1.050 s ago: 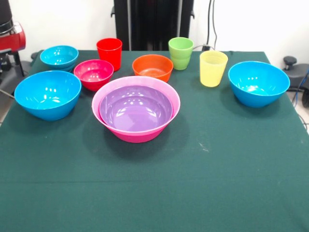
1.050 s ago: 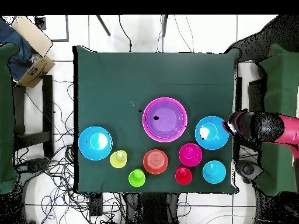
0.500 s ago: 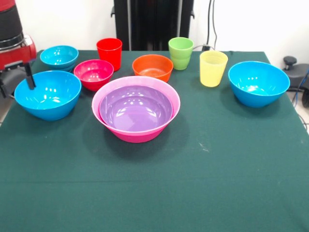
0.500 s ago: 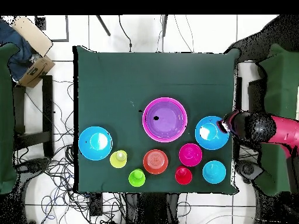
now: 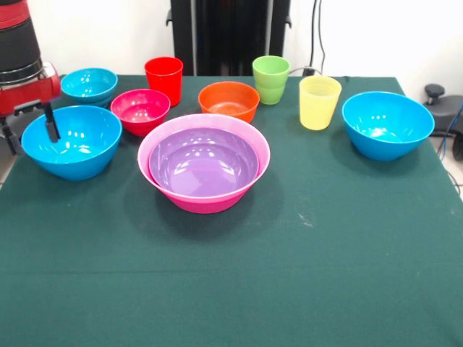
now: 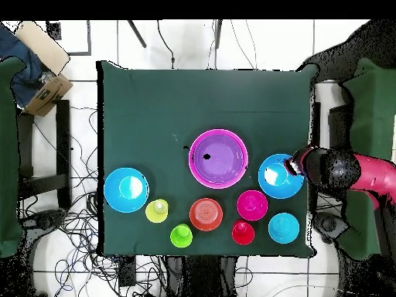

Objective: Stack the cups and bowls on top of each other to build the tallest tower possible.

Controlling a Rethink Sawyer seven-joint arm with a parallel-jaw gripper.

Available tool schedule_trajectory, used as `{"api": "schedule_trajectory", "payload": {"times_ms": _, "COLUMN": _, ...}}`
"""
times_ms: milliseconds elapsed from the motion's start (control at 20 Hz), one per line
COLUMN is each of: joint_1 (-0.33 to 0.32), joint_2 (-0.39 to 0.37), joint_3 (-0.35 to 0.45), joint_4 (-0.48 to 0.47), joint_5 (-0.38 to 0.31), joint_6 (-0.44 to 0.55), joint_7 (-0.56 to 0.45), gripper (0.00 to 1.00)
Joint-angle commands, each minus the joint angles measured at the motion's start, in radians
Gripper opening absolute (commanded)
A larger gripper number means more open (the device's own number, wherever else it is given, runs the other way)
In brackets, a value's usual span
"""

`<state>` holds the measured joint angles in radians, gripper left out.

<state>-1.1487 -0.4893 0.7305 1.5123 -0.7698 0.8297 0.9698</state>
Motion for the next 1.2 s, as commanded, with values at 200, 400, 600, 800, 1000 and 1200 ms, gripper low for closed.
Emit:
{"api": "schedule_trajectory", "payload": {"times_ms": 200, "joint_1": 0.01, "joint_2": 0.069, "joint_3": -0.053, "joint_4": -0.005, "joint_5": -0.048, "joint_6": -0.033, "joint_7": -0.089, "gripper": 1.0}}
{"api": "schedule_trajectory", "payload": {"times_ms": 400, "joint_1": 0.001, "joint_2": 0.099, "joint_3": -0.055, "joint_4": -0.011, "joint_5": -0.064, "joint_6": -0.063, "joint_7": -0.086, "gripper": 1.0}}
{"api": "schedule_trajectory", "payload": {"times_ms": 600, "joint_1": -0.008, "joint_2": 0.136, "joint_3": -0.054, "joint_4": -0.022, "joint_5": -0.077, "joint_6": -0.087, "joint_7": -0.093, "gripper": 1.0}}
{"api": "schedule_trajectory", "payload": {"times_ms": 800, "joint_1": -0.008, "joint_2": 0.156, "joint_3": -0.061, "joint_4": -0.021, "joint_5": -0.088, "joint_6": -0.111, "joint_7": -0.08, "gripper": 1.0}}
{"api": "schedule_trajectory", "payload": {"times_ms": 1000, "joint_1": -0.012, "joint_2": 0.173, "joint_3": -0.063, "joint_4": -0.026, "joint_5": -0.094, "joint_6": -0.127, "joint_7": -0.086, "gripper": 1.0}}
{"api": "schedule_trajectory", "payload": {"times_ms": 1200, "joint_1": -0.018, "joint_2": 0.191, "joint_3": -0.062, "joint_4": -0.041, "joint_5": -0.096, "joint_6": -0.136, "joint_7": -0.105, "gripper": 1.0}}
